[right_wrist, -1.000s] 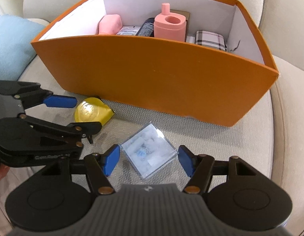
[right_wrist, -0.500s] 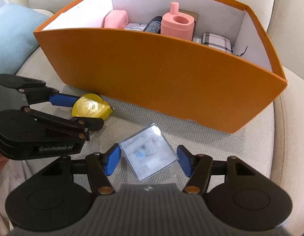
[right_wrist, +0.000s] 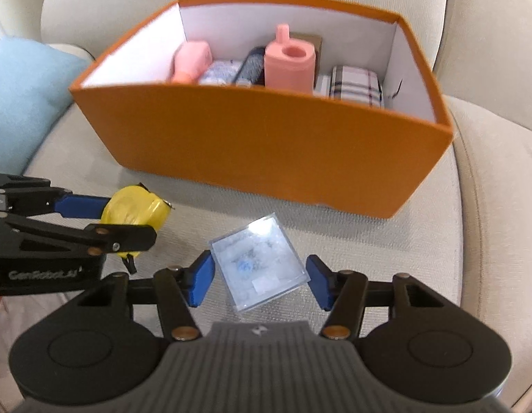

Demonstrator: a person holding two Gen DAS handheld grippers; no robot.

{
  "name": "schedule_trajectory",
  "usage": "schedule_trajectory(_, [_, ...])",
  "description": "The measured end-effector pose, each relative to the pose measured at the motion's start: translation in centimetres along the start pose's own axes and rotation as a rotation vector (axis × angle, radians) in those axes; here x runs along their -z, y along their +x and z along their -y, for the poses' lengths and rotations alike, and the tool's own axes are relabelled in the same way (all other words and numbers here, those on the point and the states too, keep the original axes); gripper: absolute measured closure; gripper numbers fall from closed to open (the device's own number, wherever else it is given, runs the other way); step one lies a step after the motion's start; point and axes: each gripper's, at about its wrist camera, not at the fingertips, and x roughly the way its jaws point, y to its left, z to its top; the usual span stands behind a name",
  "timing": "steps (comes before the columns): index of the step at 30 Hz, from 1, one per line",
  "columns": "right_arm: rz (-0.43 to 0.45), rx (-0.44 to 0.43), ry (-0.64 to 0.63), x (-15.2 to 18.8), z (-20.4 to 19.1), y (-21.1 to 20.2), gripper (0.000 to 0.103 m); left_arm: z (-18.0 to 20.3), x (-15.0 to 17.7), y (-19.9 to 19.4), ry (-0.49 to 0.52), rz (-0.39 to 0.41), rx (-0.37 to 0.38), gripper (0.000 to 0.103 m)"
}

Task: Organize rigid objects
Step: 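Grasp the yellow tape measure with the left gripper while the right grasps the clear cube, then lower the tape measure and clear cube into the orange box and open both grippers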

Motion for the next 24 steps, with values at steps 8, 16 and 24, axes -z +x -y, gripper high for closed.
schedule_trajectory(8, [0.053, -0.041, -0.039, -1.8, -1.0, -4.6, 0.045, 1.2, -2.0, -4.0, 0.059, -0.029, 0.017, 0.046])
schedule_trajectory(16, [0.157, -0.074, -0.083, -5.6, -1.8, -8.8, 0.046, 0.7, -6.3, -7.3, 0.079, 0.047, 0.031, 0.046])
schedule_trajectory(24, [0.233, -0.099, -0.087, -10.7, -1.3, -10.2, 0.046, -1.0, -11.0, -7.7, 0.065, 0.109, 0.039, 0.046])
